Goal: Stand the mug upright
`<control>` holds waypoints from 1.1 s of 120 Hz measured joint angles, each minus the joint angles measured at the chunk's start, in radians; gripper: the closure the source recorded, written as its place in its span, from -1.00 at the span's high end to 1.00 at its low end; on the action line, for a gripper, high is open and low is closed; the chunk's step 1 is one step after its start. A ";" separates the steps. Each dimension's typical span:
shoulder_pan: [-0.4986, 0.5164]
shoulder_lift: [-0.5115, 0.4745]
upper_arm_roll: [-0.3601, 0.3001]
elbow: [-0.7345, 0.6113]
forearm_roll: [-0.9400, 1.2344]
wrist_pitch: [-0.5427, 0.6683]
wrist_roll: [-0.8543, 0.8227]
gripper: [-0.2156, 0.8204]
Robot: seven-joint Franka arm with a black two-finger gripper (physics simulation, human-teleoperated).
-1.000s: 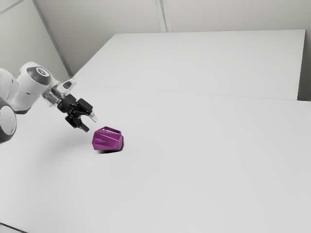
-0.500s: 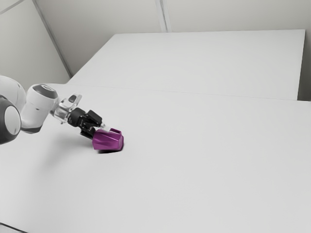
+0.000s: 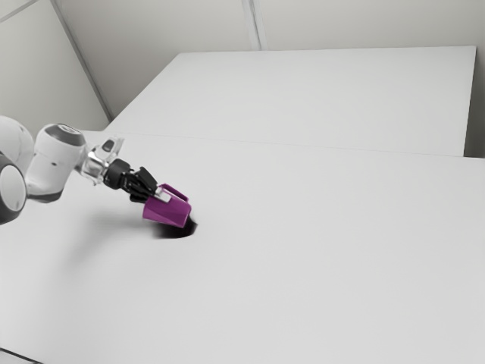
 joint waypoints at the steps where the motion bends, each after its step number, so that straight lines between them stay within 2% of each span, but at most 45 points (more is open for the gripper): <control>1: -0.001 -0.005 0.000 0.000 0.001 0.000 0.000 -0.87; 15: -0.015 -0.073 -0.040 0.008 0.072 0.016 -0.017 -0.88; 39: -0.127 -0.196 -0.099 0.019 0.479 0.144 -0.144 -0.90; 54: -0.159 -0.213 -0.130 0.005 0.695 0.222 -0.241 -0.90; 70: -0.162 -0.242 -0.167 -0.095 0.839 0.328 -0.329 -0.90; 112: -0.163 -0.212 -0.211 -0.189 1.002 0.502 -0.497 -0.92; 124: -0.163 -0.197 -0.217 -0.192 1.006 0.525 -0.528 -0.79; 132: -0.163 -0.194 -0.218 -0.196 1.004 0.534 -0.544 -0.52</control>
